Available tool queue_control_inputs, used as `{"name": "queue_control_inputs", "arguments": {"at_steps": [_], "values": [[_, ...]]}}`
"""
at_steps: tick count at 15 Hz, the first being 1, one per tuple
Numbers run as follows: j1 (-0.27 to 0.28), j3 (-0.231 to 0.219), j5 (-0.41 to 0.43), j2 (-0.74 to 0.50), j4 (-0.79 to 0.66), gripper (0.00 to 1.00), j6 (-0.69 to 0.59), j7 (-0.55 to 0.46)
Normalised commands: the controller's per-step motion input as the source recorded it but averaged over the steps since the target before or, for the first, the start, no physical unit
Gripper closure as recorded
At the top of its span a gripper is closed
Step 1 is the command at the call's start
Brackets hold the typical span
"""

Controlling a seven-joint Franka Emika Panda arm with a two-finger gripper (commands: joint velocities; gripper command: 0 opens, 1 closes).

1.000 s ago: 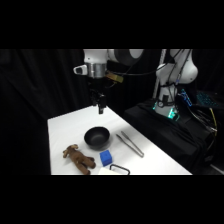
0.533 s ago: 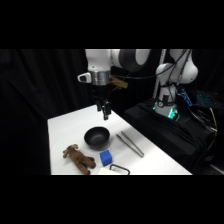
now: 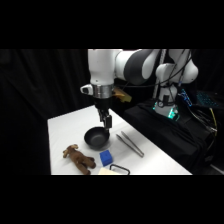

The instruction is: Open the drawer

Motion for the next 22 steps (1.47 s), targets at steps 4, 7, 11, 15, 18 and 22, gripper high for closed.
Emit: {"name": "queue_control_inputs", "arguments": {"at_steps": [4,7,11,15,18,22], "values": [[0.104,0.009,0.029,0.18,0.12,0.0,0.2,0.23],[0.13,0.002,-0.009,0.16,0.13,0.0,0.16,0.22],[0.124,-0.017,-0.034,0.18,0.17,0.0,0.14,0.19],[0.109,-0.045,-0.027,0.2,0.19,0.0,0.14,0.16],[0.104,-0.063,0.018,0.2,0.18,0.0,0.18,0.12],[0.126,-0.089,0.029,0.18,0.14,0.0,0.19,0.11]]}}
